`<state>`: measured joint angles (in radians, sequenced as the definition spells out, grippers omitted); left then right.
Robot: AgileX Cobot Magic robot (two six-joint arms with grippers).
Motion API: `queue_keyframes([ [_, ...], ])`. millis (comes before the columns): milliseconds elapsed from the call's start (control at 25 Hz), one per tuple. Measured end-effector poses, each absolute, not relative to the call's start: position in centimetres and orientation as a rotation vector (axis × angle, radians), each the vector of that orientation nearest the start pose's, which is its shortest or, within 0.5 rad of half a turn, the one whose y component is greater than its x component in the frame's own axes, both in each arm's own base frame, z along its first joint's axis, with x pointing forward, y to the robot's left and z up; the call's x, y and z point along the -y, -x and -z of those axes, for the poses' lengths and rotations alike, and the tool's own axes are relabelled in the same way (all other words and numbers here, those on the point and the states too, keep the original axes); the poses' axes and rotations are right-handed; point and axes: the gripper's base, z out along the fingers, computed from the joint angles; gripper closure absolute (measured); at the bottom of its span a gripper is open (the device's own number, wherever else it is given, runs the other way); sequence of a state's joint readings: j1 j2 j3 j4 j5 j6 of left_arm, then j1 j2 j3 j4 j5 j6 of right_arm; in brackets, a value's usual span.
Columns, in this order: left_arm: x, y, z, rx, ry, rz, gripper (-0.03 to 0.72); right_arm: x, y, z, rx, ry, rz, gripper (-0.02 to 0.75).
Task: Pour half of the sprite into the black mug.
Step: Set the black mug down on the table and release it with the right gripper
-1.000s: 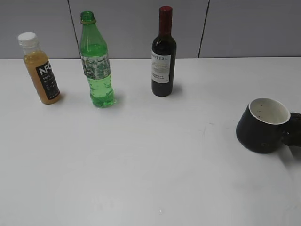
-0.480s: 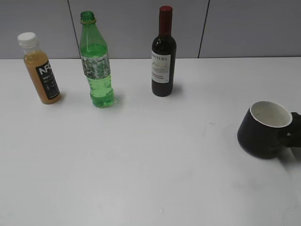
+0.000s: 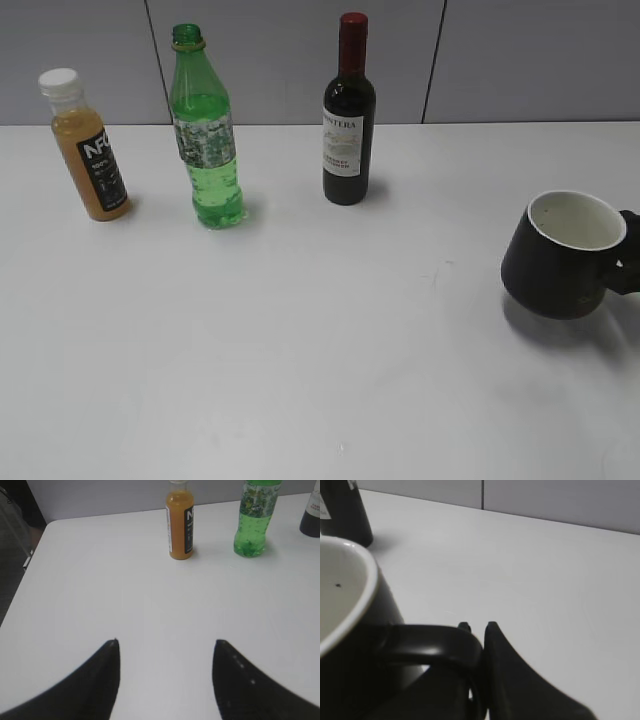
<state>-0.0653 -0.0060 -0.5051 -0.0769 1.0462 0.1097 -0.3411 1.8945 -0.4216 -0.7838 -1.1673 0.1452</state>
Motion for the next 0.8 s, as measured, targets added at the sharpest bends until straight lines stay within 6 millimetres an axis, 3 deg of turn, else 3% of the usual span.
queue_keyframes([
  [280,0.6,0.6,-28.0,-2.009,-0.18,0.063,0.24,1.5,-26.5,-12.1,-1.779,0.465,-0.362,0.697],
  [800,0.6,0.6,-28.0,-2.009,-0.18,0.063,0.24,-7.8,-31.2,-15.6,-1.555,0.826,-0.706,0.697],
])
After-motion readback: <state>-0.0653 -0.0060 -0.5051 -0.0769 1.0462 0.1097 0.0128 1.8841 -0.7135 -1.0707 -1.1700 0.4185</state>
